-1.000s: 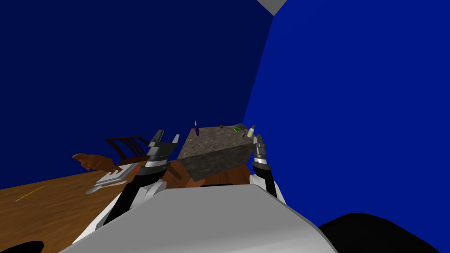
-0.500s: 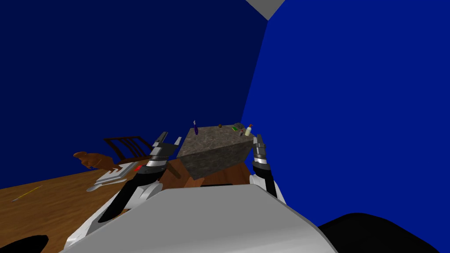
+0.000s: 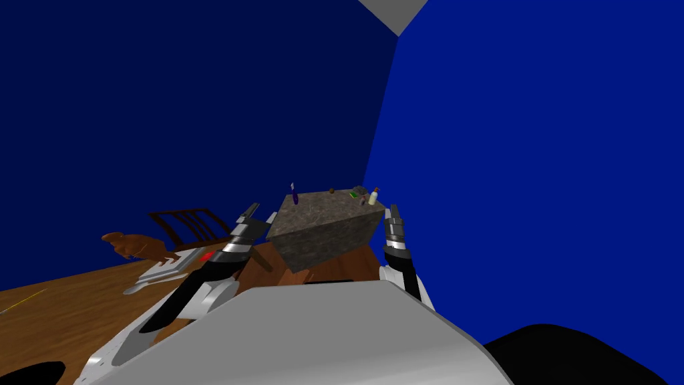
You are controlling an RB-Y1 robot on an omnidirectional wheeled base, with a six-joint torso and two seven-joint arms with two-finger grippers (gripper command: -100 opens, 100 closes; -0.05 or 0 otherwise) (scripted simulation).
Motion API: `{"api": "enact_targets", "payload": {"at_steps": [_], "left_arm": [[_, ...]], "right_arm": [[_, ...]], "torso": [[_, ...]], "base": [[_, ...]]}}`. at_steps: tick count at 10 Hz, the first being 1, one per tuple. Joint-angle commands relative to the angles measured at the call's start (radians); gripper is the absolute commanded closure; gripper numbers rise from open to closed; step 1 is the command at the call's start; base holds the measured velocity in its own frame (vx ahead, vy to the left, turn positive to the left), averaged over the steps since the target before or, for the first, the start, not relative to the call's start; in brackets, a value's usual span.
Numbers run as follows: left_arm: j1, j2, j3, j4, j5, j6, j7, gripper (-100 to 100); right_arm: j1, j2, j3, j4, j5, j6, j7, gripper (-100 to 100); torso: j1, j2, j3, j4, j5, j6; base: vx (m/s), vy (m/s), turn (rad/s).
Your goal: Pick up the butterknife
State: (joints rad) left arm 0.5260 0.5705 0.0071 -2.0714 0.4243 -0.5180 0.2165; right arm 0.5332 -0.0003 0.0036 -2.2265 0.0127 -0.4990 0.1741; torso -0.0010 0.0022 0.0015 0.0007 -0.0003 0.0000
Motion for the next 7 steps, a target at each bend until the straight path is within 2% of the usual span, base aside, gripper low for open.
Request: {"api": "enact_targets", "payload": {"at_steps": [1,2,3,4,5,6,7], "left_arm": [[-0.003,0.05,-0.015,0.039,0.048,0.011,0.008,-100],[-0.003,0.078,-0.015,0.039,0.048,0.011,0.008,-100],[-0.007,0.11,-0.028,0.073,0.09,0.026,0.014,-100],[-0.007,0.141,-0.028,0.073,0.09,0.026,0.014,-100],[-0.012,0.172,-0.043,0.108,0.132,0.043,0.019,-100],[-0.012,0.201,-0.043,0.108,0.132,0.043,0.019,-100],[-0.018,0.23,-0.06,0.145,0.172,0.061,0.022,-100]], "right_arm": [[0.0,0.0,0.0,0.0,0.0,0.0,0.0,0],[0.0,0.0,0.0,0.0,0.0,0.0,0.0,0],[0.0,0.0,0.0,0.0,0.0,0.0,0.0,0],[0.0,0.0,0.0,0.0,0.0,0.0,0.0,0],[0.0,0.0,0.0,0.0,0.0,0.0,0.0,0],[0.0,0.0,0.0,0.0,0.0,0.0,0.0,0],[0.0,0.0,0.0,0.0,0.0,0.0,0.0,0]], "torso": [[0.0,0.0,0.0,0.0,0.0,0.0],[0.0,0.0,0.0,0.0,0.0,0.0],[0.0,-0.001,0.0,0.0,0.0,0.0],[-0.001,0.0,0.0,0.0,0.0,0.0],[0.0,-0.001,0.0,0.0,0.0,0.0],[-0.001,-0.001,-0.001,0.0,0.0,0.0],[0.0,-0.001,-0.001,0.0,0.0,0.0]], "base": [[-0.031,-0.031,-0.102],[-0.027,-0.028,-0.056],[-0.037,-0.036,-0.109],[-0.029,-0.029,-0.073],[-0.024,-0.031,-0.166],[-0.019,-0.022,-0.073],[-0.019,-0.036,-0.156]]}}
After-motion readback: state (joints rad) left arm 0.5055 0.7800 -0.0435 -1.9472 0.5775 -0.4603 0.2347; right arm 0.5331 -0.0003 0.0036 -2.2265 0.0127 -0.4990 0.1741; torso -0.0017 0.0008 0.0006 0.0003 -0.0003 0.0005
